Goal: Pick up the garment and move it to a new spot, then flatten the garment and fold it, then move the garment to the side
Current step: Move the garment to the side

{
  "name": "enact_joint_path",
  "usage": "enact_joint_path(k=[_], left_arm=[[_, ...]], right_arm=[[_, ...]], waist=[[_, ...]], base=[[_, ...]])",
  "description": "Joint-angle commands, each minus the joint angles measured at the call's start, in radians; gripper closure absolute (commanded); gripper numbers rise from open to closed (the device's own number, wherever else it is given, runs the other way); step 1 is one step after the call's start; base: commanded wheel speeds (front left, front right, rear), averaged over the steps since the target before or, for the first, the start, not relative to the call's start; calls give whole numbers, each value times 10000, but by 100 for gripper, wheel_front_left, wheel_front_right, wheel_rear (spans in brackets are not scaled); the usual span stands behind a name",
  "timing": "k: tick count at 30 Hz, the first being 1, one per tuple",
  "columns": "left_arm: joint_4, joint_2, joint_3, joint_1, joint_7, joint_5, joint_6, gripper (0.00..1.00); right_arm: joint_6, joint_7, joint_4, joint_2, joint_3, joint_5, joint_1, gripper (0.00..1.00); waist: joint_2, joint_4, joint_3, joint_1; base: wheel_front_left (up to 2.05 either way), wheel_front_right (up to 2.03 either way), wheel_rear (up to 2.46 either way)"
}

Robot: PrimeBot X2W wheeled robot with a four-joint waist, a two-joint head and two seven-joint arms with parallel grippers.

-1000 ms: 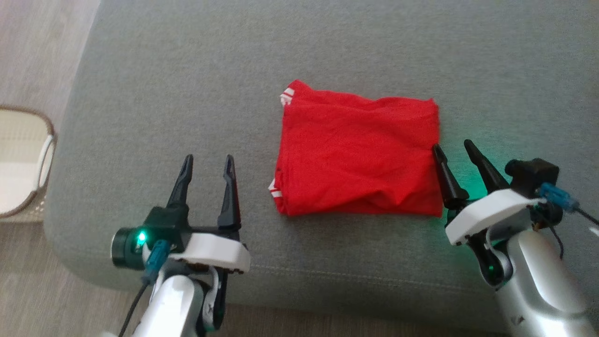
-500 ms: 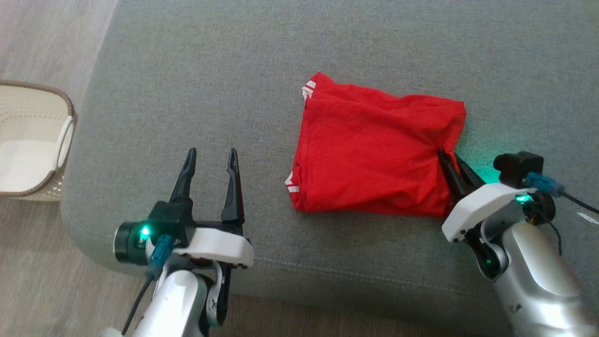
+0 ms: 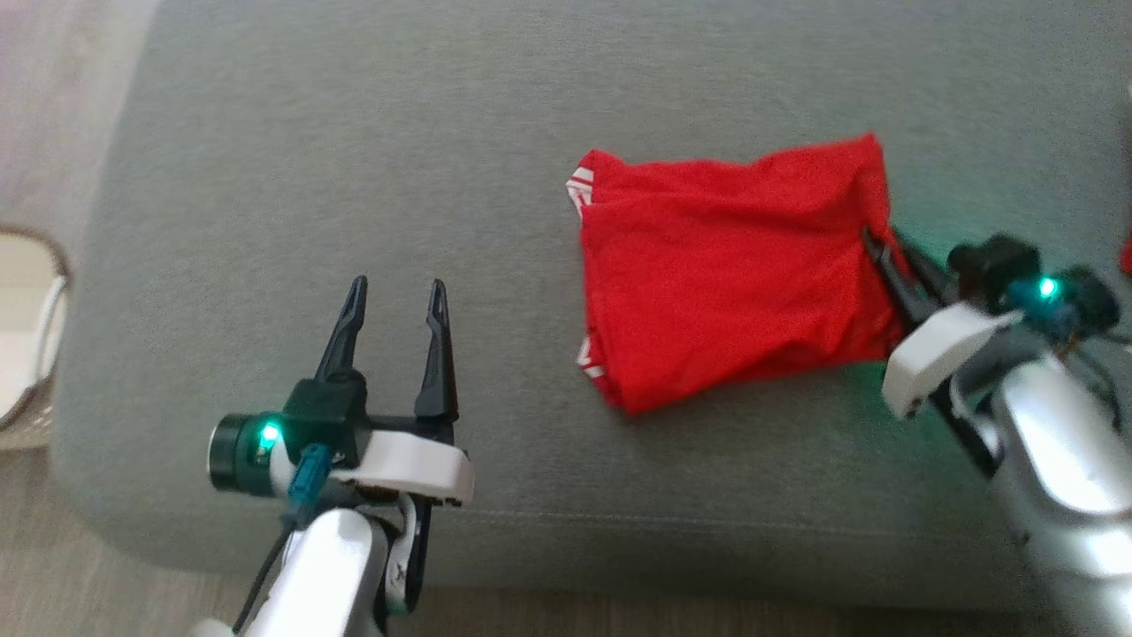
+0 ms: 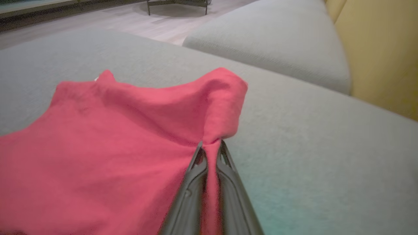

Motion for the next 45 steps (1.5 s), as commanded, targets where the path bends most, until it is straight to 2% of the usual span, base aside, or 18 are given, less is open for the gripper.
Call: enact_joint_path(k=[1, 7, 10, 18, 23, 29, 40, 41, 42, 45], left_arm=[[-356, 32, 348, -478, -120, 171, -64, 0], [-80, 146, -106, -1459, -120, 1065, -563, 0], [367, 347, -771, -2413, -120, 1672, -1081, 0], [1289, 720, -2024, -4061, -120, 2470, -2229, 0], [1524, 744, -2327, -4717, -85, 2645, -2597, 0], [1608, 748, -2435, -5189, 141, 2667, -2722, 0], [1567, 782, -2414, -5304, 302, 2492, -2571, 0], [1576, 771, -2419, -5288, 290, 2458, -2558, 0], [1586, 755, -2419, -5270, 272, 2430, -2524, 0], [1627, 640, -2362, -5171, 172, 2259, -2334, 0]], right_arm=[[-4, -6, -450, -197, 163, -36, -471, 100], [-4, 505, -966, -1001, 261, 318, -1677, 100], [-4, 622, -939, -1500, 195, 596, -2475, 100], [-4, 330, 196, -2160, -451, 1098, -3607, 100], [-4, 42, 888, -2174, -1012, 1364, -4199, 100], [-4, -308, 1758, -2018, -1089, 1857, -4845, 100], [-4, -577, 3416, -1739, -1446, 2101, -5250, 100], [-4, -588, 3519, -1727, -1511, 2144, -5277, 56], [-4, -598, 3599, -1722, -1573, 2163, -5294, 0], [-4, -616, 3700, -1692, -1606, 2216, -5216, 0]], waist=[[0, -523, 111, 0], [0, -1697, 870, 0], [0, -2467, 1343, 0], [0, -3706, 2086, 0], [0, -4103, 2673, 0], [0, -4417, 3241, 0], [0, -4225, 3355, 0], [0, -4170, 3314, 0], [0, -4105, 3258, 0], [0, -3827, 2952, 0]], base=[[0, 0, 0], [0, 0, 0], [0, 0, 0], [0, 0, 0], [0, 0, 0], [0, 0, 0], [0, 0, 0], [0, 0, 0], [0, 0, 0], [0, 0, 0]])
